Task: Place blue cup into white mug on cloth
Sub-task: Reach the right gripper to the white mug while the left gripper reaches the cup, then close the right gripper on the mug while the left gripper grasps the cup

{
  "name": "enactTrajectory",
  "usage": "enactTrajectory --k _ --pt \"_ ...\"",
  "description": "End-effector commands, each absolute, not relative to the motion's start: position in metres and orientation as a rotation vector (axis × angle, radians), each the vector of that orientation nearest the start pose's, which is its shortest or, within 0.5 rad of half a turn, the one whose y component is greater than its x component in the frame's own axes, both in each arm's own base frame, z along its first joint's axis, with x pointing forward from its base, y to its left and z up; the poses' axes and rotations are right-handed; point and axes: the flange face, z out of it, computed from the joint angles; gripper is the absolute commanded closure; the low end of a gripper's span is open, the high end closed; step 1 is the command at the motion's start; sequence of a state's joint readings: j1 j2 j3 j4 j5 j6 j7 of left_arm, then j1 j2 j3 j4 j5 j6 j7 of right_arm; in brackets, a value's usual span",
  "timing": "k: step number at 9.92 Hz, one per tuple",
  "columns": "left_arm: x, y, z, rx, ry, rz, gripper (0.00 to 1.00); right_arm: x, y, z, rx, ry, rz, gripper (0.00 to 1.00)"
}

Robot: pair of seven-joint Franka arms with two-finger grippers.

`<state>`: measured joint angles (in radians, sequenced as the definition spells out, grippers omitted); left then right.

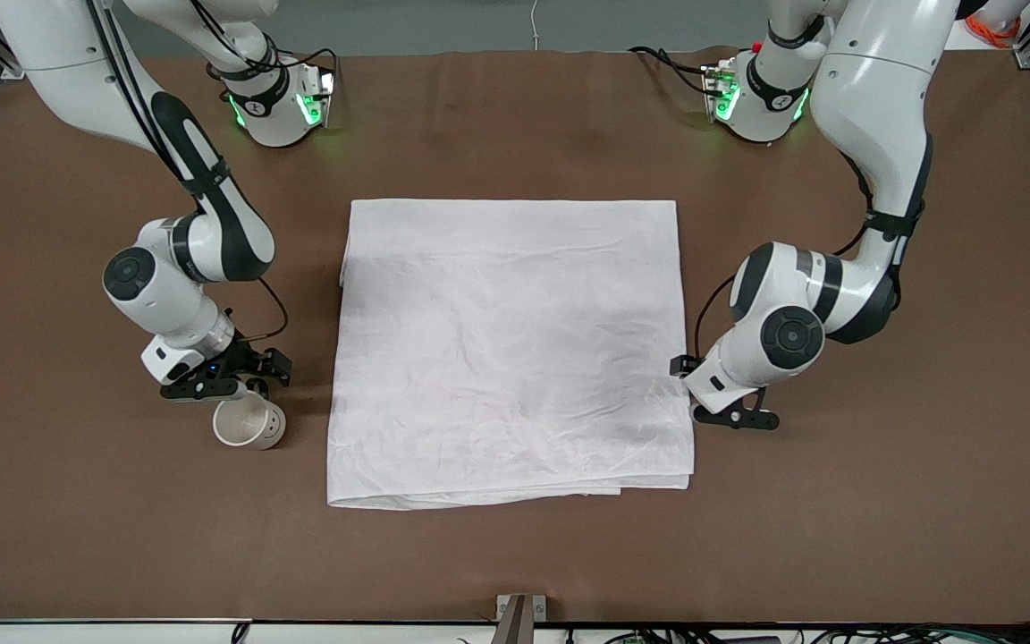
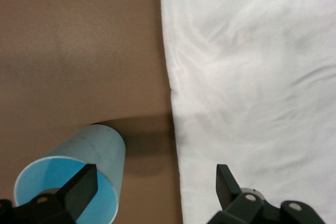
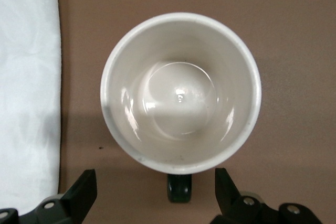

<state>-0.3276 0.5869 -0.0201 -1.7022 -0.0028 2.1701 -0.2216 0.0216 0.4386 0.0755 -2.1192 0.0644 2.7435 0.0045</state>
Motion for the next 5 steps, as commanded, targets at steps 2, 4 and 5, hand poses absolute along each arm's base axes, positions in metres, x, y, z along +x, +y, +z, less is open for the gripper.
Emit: enactTrajectory --k 2,4,5 --pt "0.610 -0.221 0.249 -3.100 0.153 0.184 0.01 0.610 0.051 0.228 -3.063 -0.038 -0.222 0.01" --pt "0.610 -0.216 0.253 -3.100 0.144 0.189 0.01 0.612 0.051 0.229 -3.078 -0.072 -0.218 0.02" --pt "0.610 -0.213 0.257 -3.100 0.141 0.186 0.01 0.612 0.050 0.228 -3.089 -0.096 -0.220 0.04"
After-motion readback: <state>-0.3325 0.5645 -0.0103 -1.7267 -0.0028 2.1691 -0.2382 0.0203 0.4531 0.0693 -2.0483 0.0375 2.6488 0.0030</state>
